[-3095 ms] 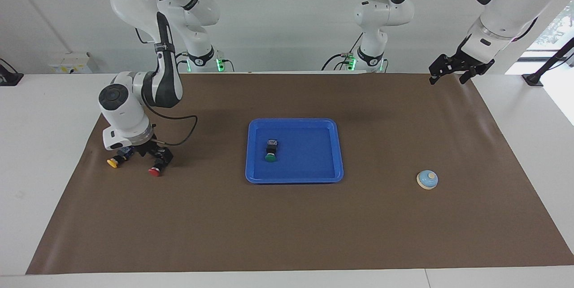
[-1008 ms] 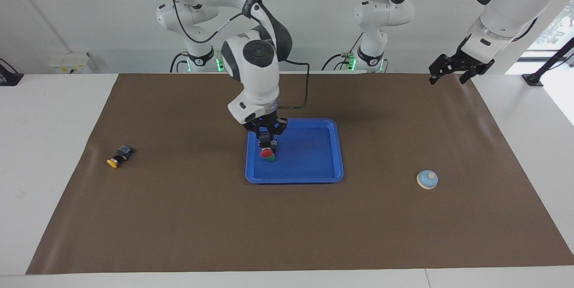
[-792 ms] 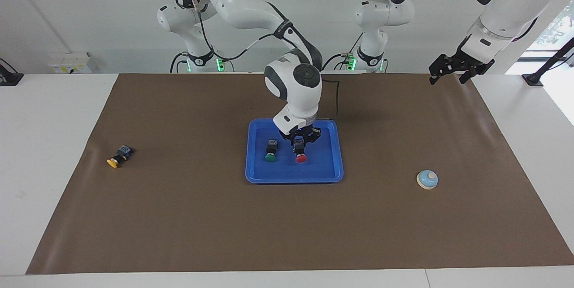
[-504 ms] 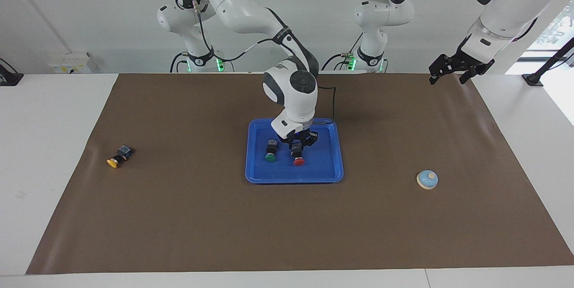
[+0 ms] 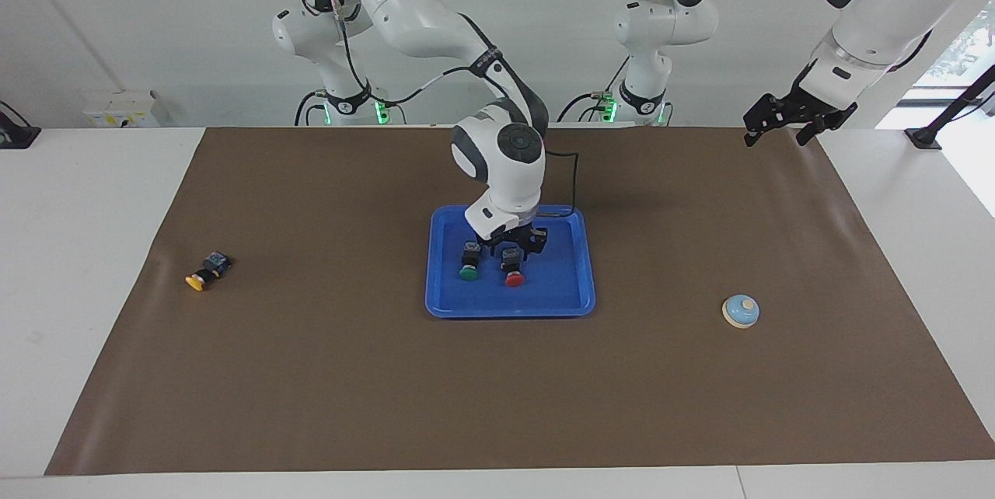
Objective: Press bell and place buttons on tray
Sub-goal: 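Carry the red-capped button into the tray and release it, then move the right gripper back to the yellow-capped button and grasp it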
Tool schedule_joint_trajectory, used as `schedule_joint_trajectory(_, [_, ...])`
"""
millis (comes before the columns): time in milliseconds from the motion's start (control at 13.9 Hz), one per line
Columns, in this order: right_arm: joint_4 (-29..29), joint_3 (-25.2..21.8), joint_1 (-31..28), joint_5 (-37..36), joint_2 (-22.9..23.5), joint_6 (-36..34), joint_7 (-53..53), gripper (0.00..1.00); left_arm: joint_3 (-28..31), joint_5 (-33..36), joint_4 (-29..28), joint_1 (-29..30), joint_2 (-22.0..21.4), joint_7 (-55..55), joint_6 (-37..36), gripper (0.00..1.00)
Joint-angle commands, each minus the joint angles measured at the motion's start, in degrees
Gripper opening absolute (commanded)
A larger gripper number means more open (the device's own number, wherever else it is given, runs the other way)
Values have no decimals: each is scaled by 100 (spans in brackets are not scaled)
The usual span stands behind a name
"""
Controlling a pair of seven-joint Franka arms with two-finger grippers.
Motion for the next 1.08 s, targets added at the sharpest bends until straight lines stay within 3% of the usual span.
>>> schedule_joint_trajectory(0, [45, 6, -531, 45, -542, -579, -19, 100, 14, -73, 16, 21, -20, 30, -47, 100])
schedule_joint_trajectory(288, [-17, -3, -1593, 36, -1228, -1264, -1123, 100, 14, -73, 16, 21, -20, 30, -47, 100])
schedule_joint_trajectory(576, [-69, -29, -2929, -104, -1475, -1696, -2450, 100, 13, -73, 16, 21, -20, 30, -47, 100])
schedule_joint_trajectory(864, [-595, -29, -4029, -306, -1660, -1575, -3525, 100, 14, -73, 16, 21, -20, 30, -47, 100])
schedule_joint_trajectory(1008, [-1165, -29, -4433, -421, -1844, -988, -3841, 100, 5, -73, 16, 21, -20, 30, -47, 100])
